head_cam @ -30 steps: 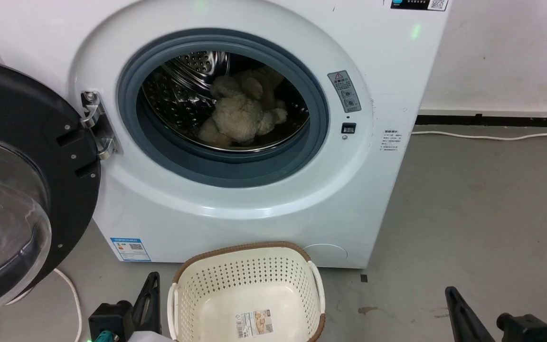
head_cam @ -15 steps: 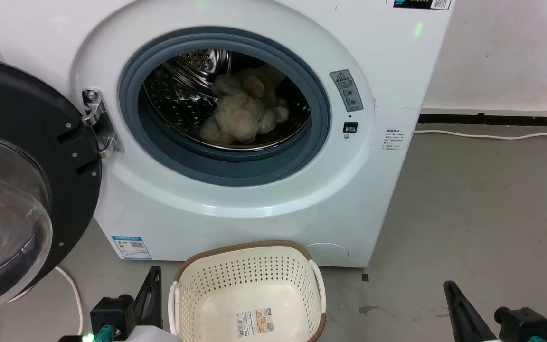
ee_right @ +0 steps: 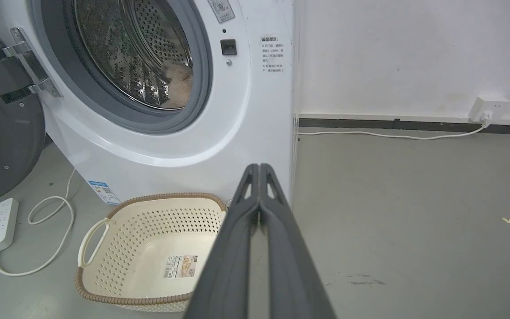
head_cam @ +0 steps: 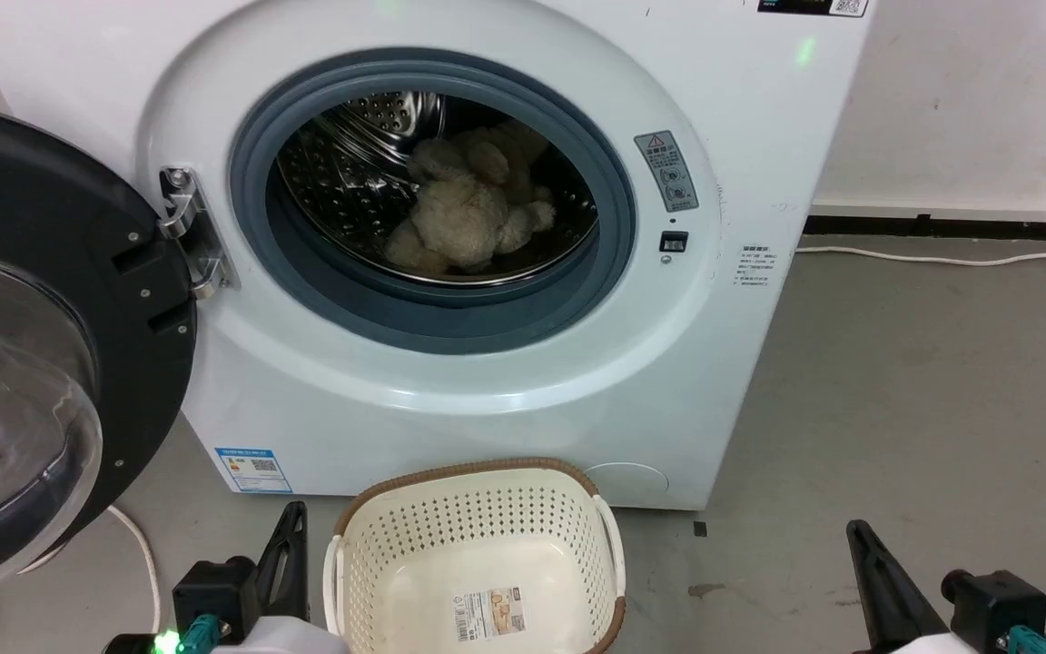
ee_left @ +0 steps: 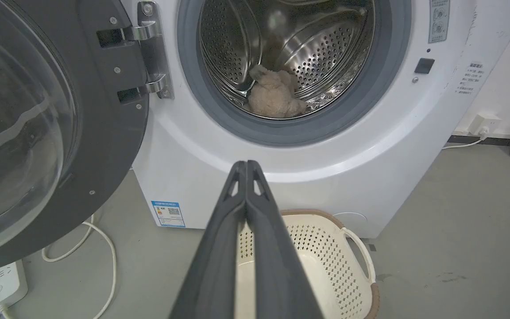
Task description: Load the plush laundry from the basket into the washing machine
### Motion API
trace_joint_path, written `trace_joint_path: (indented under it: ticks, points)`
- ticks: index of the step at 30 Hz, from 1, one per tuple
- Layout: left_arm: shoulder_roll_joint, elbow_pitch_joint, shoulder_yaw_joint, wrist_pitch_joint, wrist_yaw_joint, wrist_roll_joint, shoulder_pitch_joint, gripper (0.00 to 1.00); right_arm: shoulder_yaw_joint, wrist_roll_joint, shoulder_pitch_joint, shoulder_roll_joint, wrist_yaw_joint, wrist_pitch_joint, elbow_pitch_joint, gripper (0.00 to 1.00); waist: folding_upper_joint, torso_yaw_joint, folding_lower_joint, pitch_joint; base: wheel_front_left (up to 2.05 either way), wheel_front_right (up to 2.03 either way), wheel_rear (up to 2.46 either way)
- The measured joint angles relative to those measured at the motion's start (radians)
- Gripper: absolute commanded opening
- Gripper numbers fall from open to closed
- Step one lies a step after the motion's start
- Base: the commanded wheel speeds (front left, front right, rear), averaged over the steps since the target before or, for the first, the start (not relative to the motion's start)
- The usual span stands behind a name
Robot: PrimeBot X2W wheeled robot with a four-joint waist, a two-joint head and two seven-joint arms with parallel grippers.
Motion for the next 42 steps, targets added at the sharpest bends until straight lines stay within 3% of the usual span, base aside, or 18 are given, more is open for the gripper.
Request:
trace_joint_path:
  ticks: [42]
  points:
    - [-0.05, -0.039, 0.063, 0.057, -0.052, 0.097, -0.025, 0.0, 0.004, -0.07, -0.059, 0.0, 0.0, 0.056, -0.041, 0.0, 0.0, 0.012, -0.0001, 0.013, 0.0, 0.0, 0.0]
